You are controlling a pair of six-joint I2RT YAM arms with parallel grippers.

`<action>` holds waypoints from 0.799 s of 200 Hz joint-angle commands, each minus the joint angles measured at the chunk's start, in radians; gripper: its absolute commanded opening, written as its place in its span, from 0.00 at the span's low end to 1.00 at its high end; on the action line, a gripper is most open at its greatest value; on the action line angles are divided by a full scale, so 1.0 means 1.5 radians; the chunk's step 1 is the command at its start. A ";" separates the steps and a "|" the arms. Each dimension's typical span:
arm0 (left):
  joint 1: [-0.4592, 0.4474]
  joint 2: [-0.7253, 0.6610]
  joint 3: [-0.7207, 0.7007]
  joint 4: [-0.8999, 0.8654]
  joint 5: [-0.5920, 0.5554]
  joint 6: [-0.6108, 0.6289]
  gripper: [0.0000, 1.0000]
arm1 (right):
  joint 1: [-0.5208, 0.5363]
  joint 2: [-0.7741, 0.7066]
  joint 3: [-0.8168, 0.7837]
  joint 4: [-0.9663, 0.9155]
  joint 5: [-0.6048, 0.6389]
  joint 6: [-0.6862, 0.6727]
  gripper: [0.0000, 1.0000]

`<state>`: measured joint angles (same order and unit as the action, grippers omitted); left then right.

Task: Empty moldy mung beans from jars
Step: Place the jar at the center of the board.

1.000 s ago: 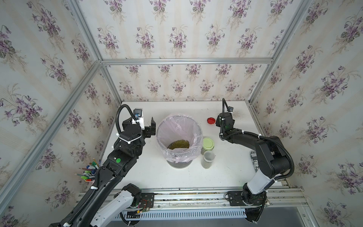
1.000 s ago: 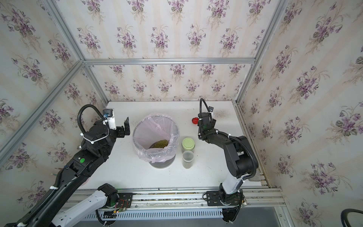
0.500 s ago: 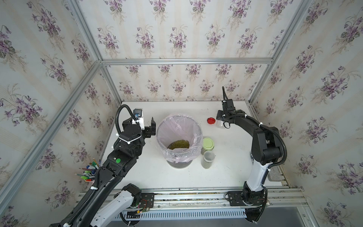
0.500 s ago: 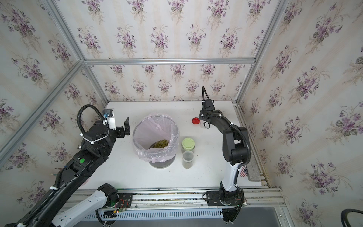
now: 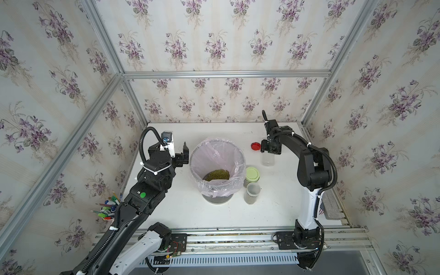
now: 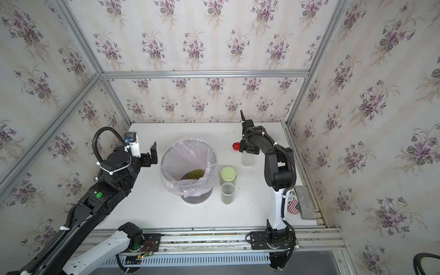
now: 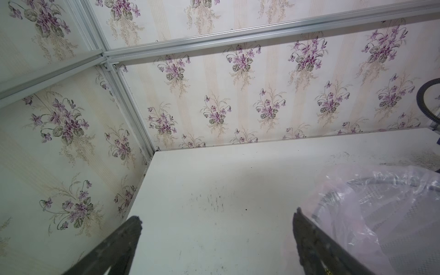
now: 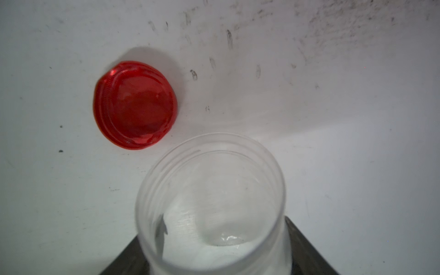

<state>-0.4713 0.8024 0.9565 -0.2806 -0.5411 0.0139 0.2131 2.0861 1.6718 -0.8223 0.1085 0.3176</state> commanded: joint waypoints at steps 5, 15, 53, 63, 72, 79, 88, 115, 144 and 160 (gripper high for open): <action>0.000 0.000 -0.002 0.021 0.009 -0.010 1.00 | -0.003 0.026 0.014 -0.014 -0.003 0.000 0.59; 0.000 0.000 -0.002 0.021 0.008 -0.010 1.00 | -0.004 0.040 0.025 -0.013 -0.011 -0.002 0.60; 0.000 -0.004 -0.003 0.020 0.003 -0.006 1.00 | -0.012 0.085 0.070 -0.020 -0.002 -0.003 0.63; 0.001 -0.007 -0.004 0.021 0.002 -0.005 1.00 | -0.014 0.092 0.077 -0.019 -0.003 -0.006 0.63; 0.000 -0.007 -0.004 0.021 0.001 -0.005 1.00 | -0.017 0.099 0.084 -0.017 -0.002 -0.005 0.64; 0.001 -0.008 -0.005 0.021 0.000 -0.005 1.00 | -0.017 0.103 0.086 -0.017 -0.003 -0.007 0.65; 0.000 -0.007 -0.004 0.021 -0.001 -0.004 1.00 | -0.017 0.107 0.090 -0.017 -0.003 -0.008 0.67; 0.000 -0.008 -0.005 0.021 -0.005 0.000 1.00 | -0.018 0.115 0.096 -0.020 0.000 -0.008 0.72; 0.000 -0.006 -0.004 0.020 -0.002 0.000 1.00 | -0.018 0.110 0.095 -0.019 -0.001 -0.007 0.78; 0.000 -0.005 -0.004 0.020 0.000 -0.001 1.00 | -0.018 0.107 0.096 -0.020 0.002 -0.006 0.82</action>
<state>-0.4713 0.7933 0.9504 -0.2787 -0.5308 0.0154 0.1852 2.2459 1.8133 -0.8360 0.1009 0.3099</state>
